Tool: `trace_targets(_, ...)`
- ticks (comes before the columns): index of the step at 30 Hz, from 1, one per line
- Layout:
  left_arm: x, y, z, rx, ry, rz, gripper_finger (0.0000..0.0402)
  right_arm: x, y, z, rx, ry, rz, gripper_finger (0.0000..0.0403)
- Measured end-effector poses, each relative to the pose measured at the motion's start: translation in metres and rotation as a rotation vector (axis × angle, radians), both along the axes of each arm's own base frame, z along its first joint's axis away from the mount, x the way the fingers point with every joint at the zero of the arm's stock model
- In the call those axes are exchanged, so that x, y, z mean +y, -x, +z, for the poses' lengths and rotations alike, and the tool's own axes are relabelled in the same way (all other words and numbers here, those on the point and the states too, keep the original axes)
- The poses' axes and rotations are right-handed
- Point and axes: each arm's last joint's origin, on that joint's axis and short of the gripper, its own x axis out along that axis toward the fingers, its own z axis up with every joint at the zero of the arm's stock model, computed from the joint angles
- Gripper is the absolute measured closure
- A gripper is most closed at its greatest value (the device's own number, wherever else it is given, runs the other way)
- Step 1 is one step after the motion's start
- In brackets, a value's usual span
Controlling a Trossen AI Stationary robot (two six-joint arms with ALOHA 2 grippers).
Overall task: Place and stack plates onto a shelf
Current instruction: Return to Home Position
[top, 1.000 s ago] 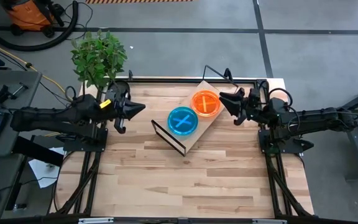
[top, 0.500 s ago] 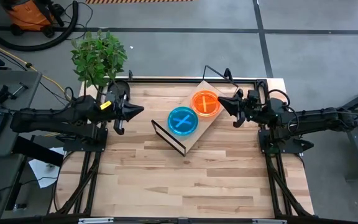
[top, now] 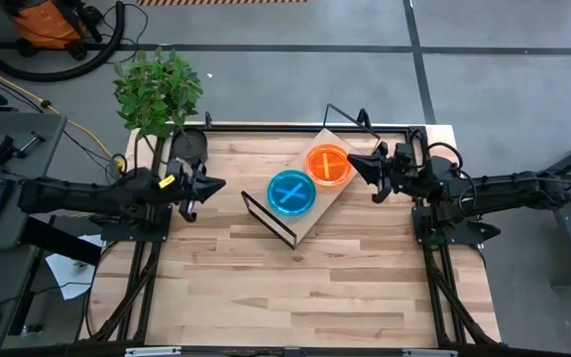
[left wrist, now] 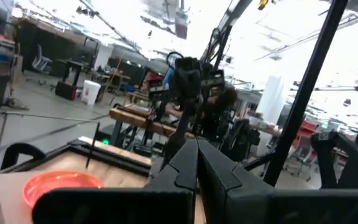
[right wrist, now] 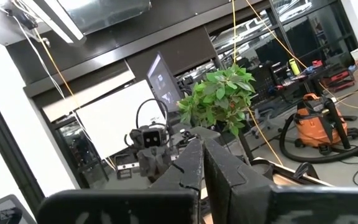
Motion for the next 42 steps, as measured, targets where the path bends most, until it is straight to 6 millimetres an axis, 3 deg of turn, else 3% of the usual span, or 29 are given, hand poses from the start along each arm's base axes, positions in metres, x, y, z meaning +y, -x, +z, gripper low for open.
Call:
trace_targets(21,0.001,0.053,-0.028,0.004,0.028,0.080,0.0401,0.000,-0.002,-0.009,0.083,-0.050,0.012,0.0403)
trace_targets(31,0.002,0.048,-0.045,0.098,0.049,0.110,0.0401,0.000,-0.002,-0.009,0.086,-0.057,0.014,0.0403)
trace_targets(36,0.003,0.043,-0.066,0.100,0.107,0.119,0.0402,0.000,-0.003,-0.010,0.090,-0.058,0.014,0.0403)
trace_targets(42,0.003,0.043,-0.069,0.133,0.085,0.155,0.0401,0.000,-0.003,-0.010,0.090,-0.057,0.018,0.0403)
